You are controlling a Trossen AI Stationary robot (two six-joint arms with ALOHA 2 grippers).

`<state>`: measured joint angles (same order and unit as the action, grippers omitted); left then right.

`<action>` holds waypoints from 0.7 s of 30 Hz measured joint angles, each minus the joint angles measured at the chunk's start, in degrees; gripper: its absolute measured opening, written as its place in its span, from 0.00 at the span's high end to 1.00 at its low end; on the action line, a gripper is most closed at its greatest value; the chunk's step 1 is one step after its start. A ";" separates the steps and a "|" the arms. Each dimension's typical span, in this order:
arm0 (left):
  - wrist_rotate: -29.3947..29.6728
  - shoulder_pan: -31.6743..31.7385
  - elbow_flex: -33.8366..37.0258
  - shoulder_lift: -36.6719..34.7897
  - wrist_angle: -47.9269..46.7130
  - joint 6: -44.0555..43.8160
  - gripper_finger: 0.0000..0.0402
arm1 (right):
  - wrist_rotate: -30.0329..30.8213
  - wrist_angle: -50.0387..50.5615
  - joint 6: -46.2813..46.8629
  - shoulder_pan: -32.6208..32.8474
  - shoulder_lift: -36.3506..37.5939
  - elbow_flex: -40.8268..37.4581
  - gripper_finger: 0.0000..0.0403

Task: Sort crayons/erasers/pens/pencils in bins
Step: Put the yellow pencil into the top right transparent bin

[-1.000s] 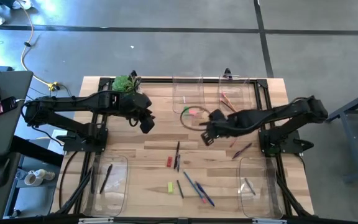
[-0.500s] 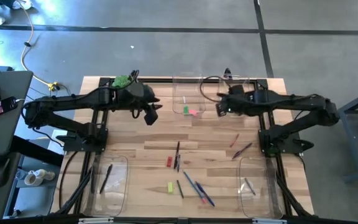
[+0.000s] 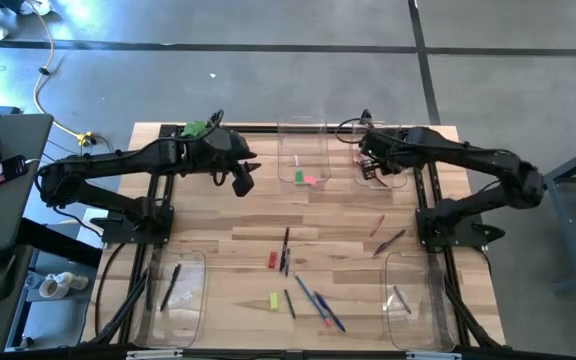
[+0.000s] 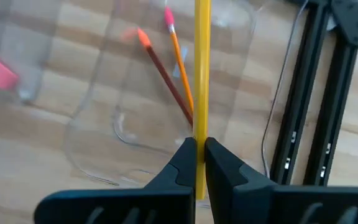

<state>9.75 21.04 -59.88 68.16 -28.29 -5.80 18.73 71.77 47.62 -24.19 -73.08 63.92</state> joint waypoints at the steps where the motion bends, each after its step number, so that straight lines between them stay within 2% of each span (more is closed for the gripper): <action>1: 0.27 0.00 0.00 0.00 0.00 0.04 0.67 | -0.54 -0.06 -1.21 -0.88 0.00 -0.59 1.00; 13: 7.59 -0.09 0.00 0.00 -0.07 -9.51 0.67 | -6.33 -10.67 -15.22 -9.49 0.02 -8.66 1.00; 21: 9.15 -1.43 0.00 0.00 -0.09 -16.64 0.67 | -8.71 -18.74 -18.33 -11.11 -0.02 -15.00 1.00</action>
<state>18.89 19.61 -59.88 68.16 -28.38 -22.44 10.01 53.04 29.29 -35.30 -73.10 48.92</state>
